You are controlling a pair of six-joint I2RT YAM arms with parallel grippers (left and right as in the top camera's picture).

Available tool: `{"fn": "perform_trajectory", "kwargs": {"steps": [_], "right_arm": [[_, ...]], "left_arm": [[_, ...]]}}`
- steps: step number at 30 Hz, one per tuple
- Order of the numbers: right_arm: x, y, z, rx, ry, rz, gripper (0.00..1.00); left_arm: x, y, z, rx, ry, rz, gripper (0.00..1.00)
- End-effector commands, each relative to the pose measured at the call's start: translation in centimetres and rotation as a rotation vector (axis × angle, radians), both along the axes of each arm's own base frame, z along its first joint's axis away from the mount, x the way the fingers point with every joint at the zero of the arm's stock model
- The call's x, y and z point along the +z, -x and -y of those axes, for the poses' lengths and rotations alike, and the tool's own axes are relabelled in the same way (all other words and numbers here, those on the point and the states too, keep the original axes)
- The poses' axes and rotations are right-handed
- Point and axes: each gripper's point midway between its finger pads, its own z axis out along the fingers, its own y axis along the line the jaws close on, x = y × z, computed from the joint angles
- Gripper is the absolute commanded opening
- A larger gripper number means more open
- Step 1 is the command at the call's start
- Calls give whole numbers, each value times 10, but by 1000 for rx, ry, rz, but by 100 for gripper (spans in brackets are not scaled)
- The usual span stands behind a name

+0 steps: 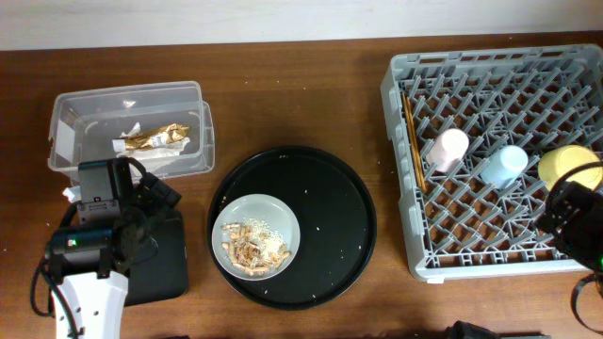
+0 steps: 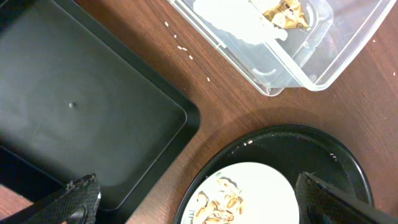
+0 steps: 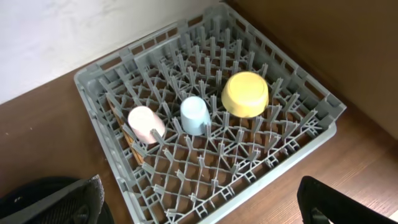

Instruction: Sort waste into correct bins and load items into the dishwasher rack

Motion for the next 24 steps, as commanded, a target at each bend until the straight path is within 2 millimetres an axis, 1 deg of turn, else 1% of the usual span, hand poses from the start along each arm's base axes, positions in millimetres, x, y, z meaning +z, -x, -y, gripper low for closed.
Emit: {"fn": "perform_trajectory", "kwargs": {"steps": [1,15,18,21,24], "right_arm": [[-2,-5,8,-19,15,-24,98],[-23,-30,18,-17,-26,-128,98],[-28,-32,18,-17,-35,-152,98],[-24,-28,16,-17,-29,-134,98],[-12,-17,12,-17,-6,-75,99]], "left_arm": [[0,2,1,-10,4,-4,99],[0,3,1,-11,5,-5,99],[-1,4,1,-10,5,-10,99],[-1,4,1,-10,5,-10,99],[-1,4,1,-10,5,-10,99]]}}
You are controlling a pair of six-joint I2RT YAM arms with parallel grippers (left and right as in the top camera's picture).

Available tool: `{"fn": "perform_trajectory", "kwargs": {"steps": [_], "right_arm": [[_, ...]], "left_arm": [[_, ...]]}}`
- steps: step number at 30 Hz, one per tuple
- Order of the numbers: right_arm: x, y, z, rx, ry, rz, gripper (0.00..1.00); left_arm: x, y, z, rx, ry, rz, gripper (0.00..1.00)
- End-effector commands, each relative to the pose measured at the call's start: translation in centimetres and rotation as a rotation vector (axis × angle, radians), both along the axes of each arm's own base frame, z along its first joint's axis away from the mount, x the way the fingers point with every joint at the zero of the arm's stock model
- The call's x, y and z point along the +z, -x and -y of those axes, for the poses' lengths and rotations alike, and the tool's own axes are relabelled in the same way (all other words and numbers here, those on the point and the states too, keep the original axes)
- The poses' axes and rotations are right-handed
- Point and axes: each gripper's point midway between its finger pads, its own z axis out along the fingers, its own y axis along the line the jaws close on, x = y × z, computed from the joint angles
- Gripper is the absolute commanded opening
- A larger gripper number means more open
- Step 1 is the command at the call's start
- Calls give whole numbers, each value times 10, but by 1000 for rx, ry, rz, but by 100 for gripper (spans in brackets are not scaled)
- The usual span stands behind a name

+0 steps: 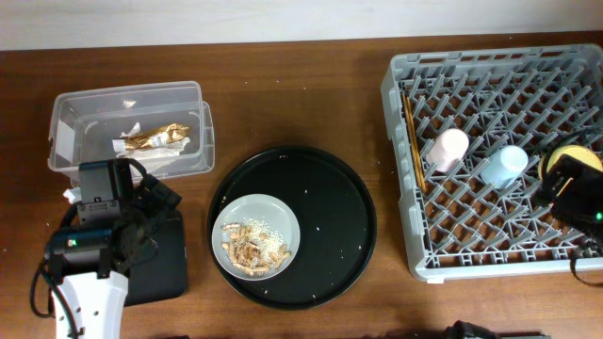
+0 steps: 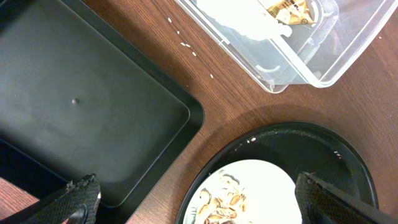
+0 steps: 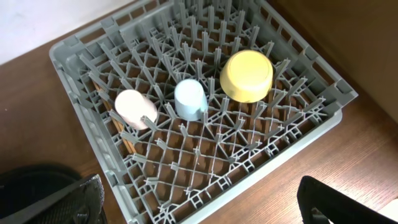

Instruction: Sort waste into correct bins and load items into the dishwasher rack

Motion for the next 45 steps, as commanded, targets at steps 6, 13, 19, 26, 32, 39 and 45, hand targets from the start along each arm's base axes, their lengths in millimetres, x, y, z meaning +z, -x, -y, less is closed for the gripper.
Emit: {"fn": "perform_trajectory", "kwargs": {"steps": [6,13,19,26,32,39,45], "right_arm": [[33,37,-10,-18,75,165,98],[-1,23,-11,8,52,166,98],[6,20,-13,20,56,203,98],[5,20,-13,19,55,199,98],[5,20,-13,19,55,199,98],[5,20,-13,19,55,199,98],[5,20,-13,19,55,199,98]], "left_arm": [[1,1,1,-10,4,1,99],[-2,5,1,-10,6,-18,99],[-2,6,1,-10,6,-20,99],[-2,6,1,-10,6,-20,99],[-2,6,4,-18,21,-20,99],[16,-4,93,-549,287,95,99],[44,-2,115,-691,142,84,100]]}}
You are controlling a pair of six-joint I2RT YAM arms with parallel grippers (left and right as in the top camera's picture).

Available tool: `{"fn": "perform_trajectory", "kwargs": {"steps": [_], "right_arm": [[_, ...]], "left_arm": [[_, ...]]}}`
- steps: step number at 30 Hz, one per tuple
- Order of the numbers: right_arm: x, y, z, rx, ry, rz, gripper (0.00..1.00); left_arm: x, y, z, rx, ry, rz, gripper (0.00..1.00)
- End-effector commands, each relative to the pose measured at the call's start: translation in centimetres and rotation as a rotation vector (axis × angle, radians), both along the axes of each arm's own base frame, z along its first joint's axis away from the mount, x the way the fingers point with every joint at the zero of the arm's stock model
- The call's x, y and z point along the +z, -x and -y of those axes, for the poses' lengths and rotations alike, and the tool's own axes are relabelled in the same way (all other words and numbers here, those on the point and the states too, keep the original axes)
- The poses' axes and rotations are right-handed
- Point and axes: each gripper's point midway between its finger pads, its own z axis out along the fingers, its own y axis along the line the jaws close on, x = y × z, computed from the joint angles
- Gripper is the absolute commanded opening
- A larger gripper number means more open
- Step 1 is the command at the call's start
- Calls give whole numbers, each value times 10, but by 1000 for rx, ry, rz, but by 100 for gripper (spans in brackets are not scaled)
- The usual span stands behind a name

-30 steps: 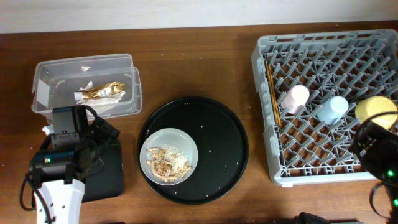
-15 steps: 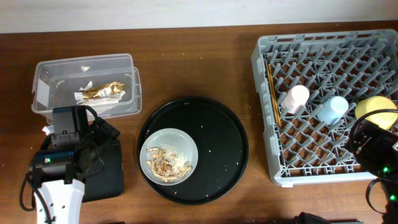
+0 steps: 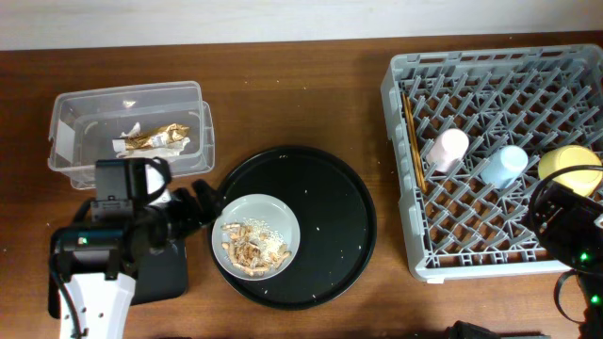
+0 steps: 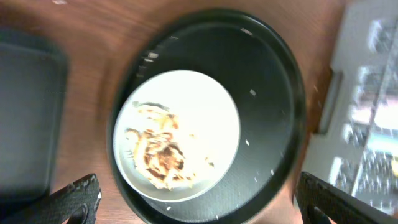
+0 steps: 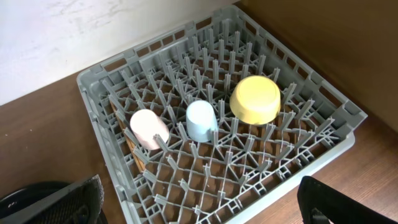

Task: Sort waste into correct bins and load items into the dishwasher rack
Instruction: 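Reach the left gripper to the white plate and grasp its rim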

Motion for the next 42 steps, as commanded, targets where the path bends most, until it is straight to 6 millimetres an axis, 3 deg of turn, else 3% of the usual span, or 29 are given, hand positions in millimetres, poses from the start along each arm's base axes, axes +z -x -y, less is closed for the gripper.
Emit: {"fn": "perform_trajectory", "kwargs": {"steps": [1,5,9,16,19,27,42], "right_arm": [[5,1,0,-6,3,19,98],[6,1,0,-6,3,19,98],[6,1,0,-6,3,19,99],[5,1,0,-6,3,19,98],[6,1,0,-6,3,19,98],[5,1,0,-6,3,19,98],[6,1,0,-6,3,20,98]], "left_arm": [[38,-4,19,-139,-107,82,99],[47,1,40,-218,-241,34,99],[28,0,67,-227,-330,-32,99],[-1,7,139,-413,-187,-125,99],[-15,5,151,-438,-208,-146,99],[-68,3,146,-129,-461,-246,99],[-114,-18,170,-110,-461,-264,99]]}}
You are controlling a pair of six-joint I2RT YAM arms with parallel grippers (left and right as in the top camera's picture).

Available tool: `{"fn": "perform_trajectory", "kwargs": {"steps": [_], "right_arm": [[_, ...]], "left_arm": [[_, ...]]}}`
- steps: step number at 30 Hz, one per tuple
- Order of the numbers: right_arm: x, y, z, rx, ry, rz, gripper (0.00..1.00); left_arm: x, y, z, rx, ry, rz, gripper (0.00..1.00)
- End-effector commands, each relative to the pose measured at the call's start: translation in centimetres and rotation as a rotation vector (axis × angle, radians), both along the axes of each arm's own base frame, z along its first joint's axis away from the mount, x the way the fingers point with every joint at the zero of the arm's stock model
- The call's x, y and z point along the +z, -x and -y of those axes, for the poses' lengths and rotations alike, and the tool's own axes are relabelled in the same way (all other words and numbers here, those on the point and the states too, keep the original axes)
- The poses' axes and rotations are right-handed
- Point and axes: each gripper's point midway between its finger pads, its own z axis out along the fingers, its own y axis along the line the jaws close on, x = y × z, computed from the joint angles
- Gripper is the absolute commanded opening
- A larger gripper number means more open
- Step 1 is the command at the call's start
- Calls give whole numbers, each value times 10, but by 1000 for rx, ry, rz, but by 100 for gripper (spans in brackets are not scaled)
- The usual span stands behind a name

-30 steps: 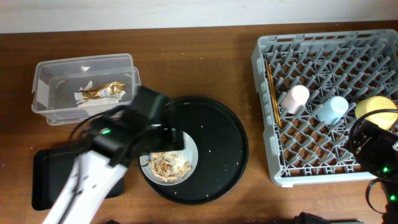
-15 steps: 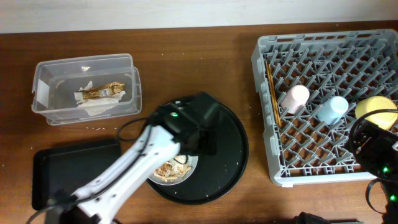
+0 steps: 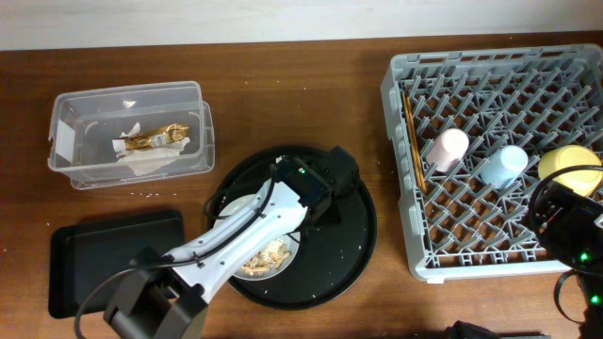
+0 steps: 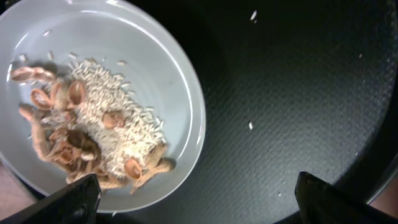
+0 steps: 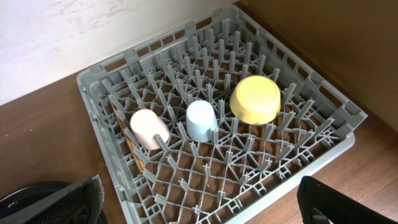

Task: Sort waste into correct bins and load items into the dishwasher rack
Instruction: 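Reach the left gripper to the white plate and grasp its rim, then lift the white plate with the left gripper and carry it left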

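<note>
A grey plate [image 4: 149, 62] of rice and food scraps [image 4: 81, 130] sits on the left part of the round black tray [image 4: 298, 93]. My left gripper [image 4: 199, 208] hangs open, low over the plate's right rim, one finger over the plate and the other over the tray, holding nothing. From overhead the left gripper [image 3: 325, 200] is near the tray's middle, and the arm hides part of the plate [image 3: 231, 212]. My right gripper [image 5: 199, 208] is open and empty at the front right of the grey rack [image 3: 400, 169].
The rack holds a pink cup [image 3: 450, 148], a blue cup [image 3: 506, 165], a yellow bowl [image 3: 568, 165] and chopsticks [image 3: 412, 137]. A clear bin [image 3: 203, 122] with a gold wrapper [image 3: 155, 138] stands at the back left. A black rectangular bin [image 3: 113, 259] lies at the front left.
My left arm has reached right, from beside the black rectangular bin to over the round tray, and its gripper now sits close above the plate's right rim. The right arm has not moved.
At first my left gripper hung over the black rectangular bin, and the right one at the rack's right side. The right shifted slightly and came back. The left then looked down on the whole plate, and now hangs close over its rim, still open.
</note>
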Motion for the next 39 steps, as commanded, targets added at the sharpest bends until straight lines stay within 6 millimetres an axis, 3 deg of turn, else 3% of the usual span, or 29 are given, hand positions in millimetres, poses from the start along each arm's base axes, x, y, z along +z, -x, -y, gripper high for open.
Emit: {"fn": "perform_trajectory", "kwargs": {"steps": [1,8,16,23,29,39], "right_arm": [[6,2,0,-6,3,19,98],[6,2,0,-6,3,19,98],[6,2,0,-6,3,19,98],[5,2,0,-6,3,19,98],[5,2,0,-6,3,19,98],[6,2,0,-6,3,19,98]], "left_arm": [[-13,-8,3,18,-21,8,94],[-37,-11,6,47,-48,-21,77],[-74,-7,1,47,-123,-89,72],[-82,-11,0,45,-149,-72,69],[-85,-13,-2,45,-159,-66,59],[-91,-6,-9,51,-183,-83,59]]}}
